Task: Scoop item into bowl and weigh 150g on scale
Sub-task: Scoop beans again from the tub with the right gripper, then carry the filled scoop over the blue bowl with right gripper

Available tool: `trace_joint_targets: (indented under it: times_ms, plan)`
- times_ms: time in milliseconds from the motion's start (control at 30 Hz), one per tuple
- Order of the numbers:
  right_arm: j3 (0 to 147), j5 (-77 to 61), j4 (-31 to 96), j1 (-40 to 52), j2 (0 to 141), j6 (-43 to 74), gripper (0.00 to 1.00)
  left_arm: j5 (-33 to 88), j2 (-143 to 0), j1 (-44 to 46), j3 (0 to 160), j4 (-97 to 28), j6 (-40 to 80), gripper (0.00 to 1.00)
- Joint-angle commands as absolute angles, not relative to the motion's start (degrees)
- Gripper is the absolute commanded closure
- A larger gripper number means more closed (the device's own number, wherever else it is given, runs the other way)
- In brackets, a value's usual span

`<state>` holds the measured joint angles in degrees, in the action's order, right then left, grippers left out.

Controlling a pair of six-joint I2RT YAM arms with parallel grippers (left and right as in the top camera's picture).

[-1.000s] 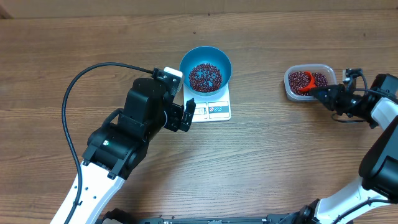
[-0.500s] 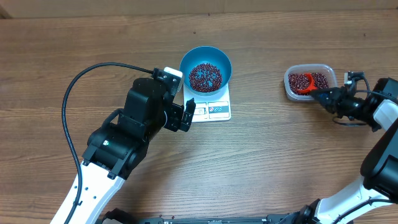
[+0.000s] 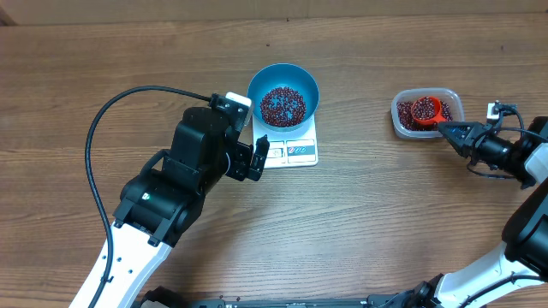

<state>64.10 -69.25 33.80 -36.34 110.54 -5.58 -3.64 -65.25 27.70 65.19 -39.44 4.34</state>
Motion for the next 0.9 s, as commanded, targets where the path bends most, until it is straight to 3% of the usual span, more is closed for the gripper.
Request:
trace_joint_targets:
  times_ms: [0, 567, 867]
  plan:
    - [63.7, -72.4, 34.4, -36.4, 111.1, -5.0, 0.96, -3.1, -64.5, 27.4, 65.3, -39.5, 4.7, 0.0]
    - [63.7, -87.7, 38.3, -35.6, 111.1, -4.1, 0.96, -3.1, -64.5, 27.4, 65.3, -40.6, 4.7, 0.0]
    - [63.7, -87.8, 37.8, -26.6, 111.1, -4.1, 0.96, -3.1, -64.5, 27.4, 65.3, -40.5, 4.7, 0.0]
